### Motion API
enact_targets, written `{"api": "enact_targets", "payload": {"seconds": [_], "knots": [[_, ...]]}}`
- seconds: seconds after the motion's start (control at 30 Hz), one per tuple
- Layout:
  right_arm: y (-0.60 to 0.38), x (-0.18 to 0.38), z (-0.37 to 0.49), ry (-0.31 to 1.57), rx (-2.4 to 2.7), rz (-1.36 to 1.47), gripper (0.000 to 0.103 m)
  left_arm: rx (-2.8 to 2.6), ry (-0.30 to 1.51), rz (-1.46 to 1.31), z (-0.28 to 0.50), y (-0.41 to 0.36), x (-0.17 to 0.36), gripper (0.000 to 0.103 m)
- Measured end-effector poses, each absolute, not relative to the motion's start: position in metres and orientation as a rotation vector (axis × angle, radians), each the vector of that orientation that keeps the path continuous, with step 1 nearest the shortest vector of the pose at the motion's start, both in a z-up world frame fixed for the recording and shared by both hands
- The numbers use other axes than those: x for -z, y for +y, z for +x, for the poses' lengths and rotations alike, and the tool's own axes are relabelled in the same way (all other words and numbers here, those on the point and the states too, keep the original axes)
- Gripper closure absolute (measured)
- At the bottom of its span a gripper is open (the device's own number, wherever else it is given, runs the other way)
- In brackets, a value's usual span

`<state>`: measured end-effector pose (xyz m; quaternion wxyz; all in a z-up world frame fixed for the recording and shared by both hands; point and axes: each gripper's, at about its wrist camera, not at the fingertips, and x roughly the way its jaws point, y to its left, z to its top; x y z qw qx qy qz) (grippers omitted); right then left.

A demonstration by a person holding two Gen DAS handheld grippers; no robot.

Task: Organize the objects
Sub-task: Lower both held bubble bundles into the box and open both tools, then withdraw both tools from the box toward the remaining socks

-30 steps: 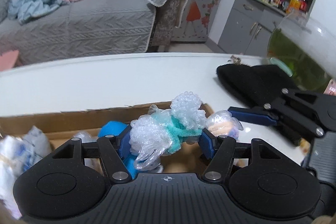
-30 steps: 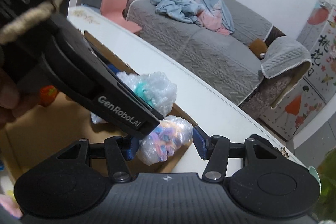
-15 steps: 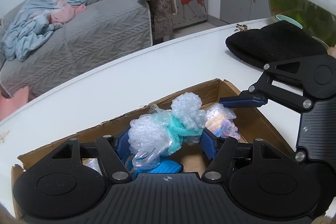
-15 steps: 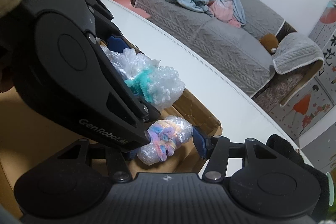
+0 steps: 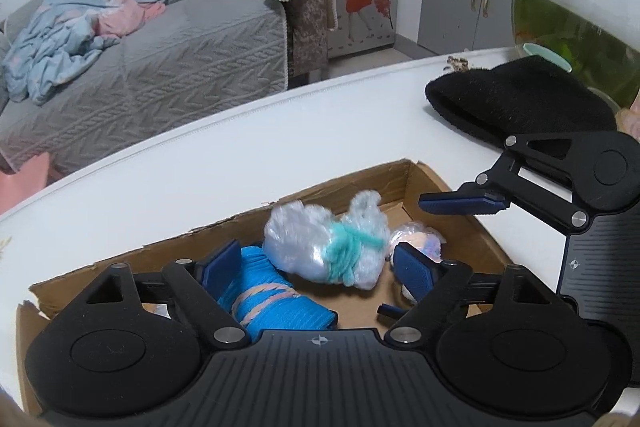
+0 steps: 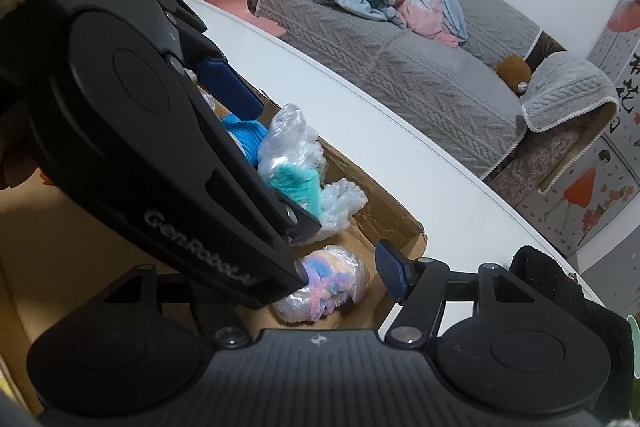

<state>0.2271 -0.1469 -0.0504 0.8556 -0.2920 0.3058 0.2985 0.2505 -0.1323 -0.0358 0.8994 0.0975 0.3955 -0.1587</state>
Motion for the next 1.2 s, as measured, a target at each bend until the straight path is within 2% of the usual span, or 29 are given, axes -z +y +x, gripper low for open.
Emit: {"api": "enact_targets", "payload": {"seconds": [0.23,0.8,0.97,1.2], "knots": [[-0.152,0.042,0.221,0.648,-0.615,-0.594,0.035,0.315,0.801,0.198,0.239,-0.127,0.022,0.015],[-0.160,0.023,0.208,0.686,-0.561,-0.519,0.033,0.282,0.789,0.168,0.203,-0.104,0.001,0.014],[-0.172,0.010,0.183,0.672,-0.531,-0.465,0.028,0.274,0.755,0.156,0.169,-0.075,-0.015,0.014],[-0.190,0.003,0.142,0.650,-0.532,-0.365,0.026,0.228,0.684,0.148,0.098,-0.015,-0.025,0.011]]}}
